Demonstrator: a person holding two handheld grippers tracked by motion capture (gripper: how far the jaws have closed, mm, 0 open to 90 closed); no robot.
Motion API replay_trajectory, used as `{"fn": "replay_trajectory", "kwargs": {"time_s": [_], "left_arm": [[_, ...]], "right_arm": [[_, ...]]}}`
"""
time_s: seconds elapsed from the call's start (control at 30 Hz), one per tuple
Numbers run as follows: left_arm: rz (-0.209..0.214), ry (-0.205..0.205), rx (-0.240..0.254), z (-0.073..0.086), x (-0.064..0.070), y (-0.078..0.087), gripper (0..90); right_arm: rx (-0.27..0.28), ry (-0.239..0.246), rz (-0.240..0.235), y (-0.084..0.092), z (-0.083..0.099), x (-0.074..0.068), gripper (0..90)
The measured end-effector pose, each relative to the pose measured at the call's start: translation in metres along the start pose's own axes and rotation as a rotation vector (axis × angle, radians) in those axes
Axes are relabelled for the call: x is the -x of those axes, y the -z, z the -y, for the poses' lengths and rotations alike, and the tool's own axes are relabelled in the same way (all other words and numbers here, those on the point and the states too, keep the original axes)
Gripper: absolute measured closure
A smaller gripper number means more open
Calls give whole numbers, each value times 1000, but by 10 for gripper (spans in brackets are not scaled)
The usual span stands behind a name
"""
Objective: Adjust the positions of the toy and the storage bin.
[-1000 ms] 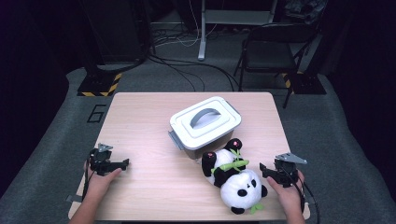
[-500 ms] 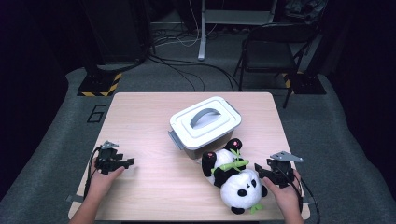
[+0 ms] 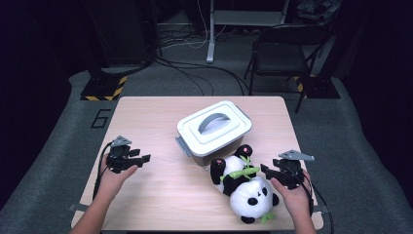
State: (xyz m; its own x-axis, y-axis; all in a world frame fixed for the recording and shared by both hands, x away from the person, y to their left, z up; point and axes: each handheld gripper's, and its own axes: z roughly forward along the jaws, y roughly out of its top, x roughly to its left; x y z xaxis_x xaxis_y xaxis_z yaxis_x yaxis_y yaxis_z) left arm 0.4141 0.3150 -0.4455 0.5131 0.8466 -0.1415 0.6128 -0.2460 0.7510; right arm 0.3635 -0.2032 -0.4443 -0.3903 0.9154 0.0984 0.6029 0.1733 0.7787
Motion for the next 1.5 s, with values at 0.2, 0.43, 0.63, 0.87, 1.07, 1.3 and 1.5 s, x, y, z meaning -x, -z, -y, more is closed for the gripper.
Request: {"fn": "replay_trajectory", "kwargs": {"time_s": [0.2, 0.43, 0.63, 0.87, 1.07, 1.3, 1.5], "left_arm": [[40, -31, 16, -20, 16, -6, 455], [71, -72, 37, -46, 36, -20, 449], [79, -94, 32, -67, 45, -26, 441], [89, -108, 42, -84, 54, -34, 407], [81, -107, 38, -97, 56, -45, 374], [80, -85, 40, -102, 57, -55, 331], [64, -88, 45, -104, 60, -65, 306]], "right_arm": [[35, -4, -1, -4, -6, -6, 426], [55, -2, 16, -3, 5, -7, 420], [57, -15, 13, -4, 8, -3, 416], [53, -20, 6, -3, 10, 1, 414], [52, -30, 4, -3, 12, 1, 413], [54, -37, 2, -3, 13, 2, 413], [54, -43, 2, -3, 14, 2, 412]]}}
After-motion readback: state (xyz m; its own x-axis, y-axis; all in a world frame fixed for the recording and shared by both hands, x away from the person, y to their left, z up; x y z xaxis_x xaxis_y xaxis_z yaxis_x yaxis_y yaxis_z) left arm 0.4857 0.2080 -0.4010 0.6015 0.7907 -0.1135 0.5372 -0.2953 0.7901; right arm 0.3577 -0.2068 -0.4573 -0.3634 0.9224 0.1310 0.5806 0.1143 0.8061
